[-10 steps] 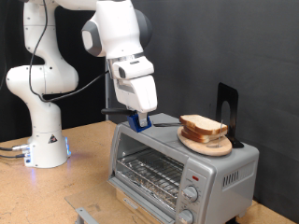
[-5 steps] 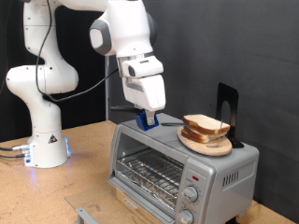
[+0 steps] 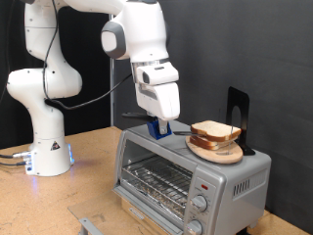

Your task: Make a piece of toast with the oven

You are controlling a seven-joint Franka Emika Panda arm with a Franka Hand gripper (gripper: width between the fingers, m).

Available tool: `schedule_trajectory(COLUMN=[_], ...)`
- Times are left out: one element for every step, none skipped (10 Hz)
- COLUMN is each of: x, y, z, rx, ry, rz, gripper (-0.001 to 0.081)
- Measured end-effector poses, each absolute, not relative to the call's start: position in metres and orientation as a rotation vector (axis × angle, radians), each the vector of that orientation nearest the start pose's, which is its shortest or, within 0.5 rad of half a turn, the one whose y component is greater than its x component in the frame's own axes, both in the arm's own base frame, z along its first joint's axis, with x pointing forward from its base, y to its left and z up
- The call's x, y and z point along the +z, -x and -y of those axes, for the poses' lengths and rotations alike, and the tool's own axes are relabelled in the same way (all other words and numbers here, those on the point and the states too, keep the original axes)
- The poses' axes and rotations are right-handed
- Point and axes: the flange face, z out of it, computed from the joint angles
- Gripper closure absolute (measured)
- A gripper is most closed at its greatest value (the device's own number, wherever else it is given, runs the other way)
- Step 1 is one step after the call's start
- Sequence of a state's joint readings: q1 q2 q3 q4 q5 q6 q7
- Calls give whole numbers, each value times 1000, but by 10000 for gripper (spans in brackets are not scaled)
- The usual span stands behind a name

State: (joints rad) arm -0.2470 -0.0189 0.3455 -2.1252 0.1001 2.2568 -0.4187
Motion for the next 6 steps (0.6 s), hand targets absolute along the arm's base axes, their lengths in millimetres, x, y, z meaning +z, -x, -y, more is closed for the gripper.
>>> schedule_trajectory(x=[432, 432, 432, 433, 435, 434], y=[-551, -553, -555, -556, -557, -559], z=[-60, -64, -67, -71, -75, -80], rx=[-235, -234, -236, -244, -247, -246], ry=[3001, 3001, 3000, 2997, 2995, 2994], rz=[695, 696, 695, 698, 701, 702], gripper=[406, 406, 406, 406, 406, 406])
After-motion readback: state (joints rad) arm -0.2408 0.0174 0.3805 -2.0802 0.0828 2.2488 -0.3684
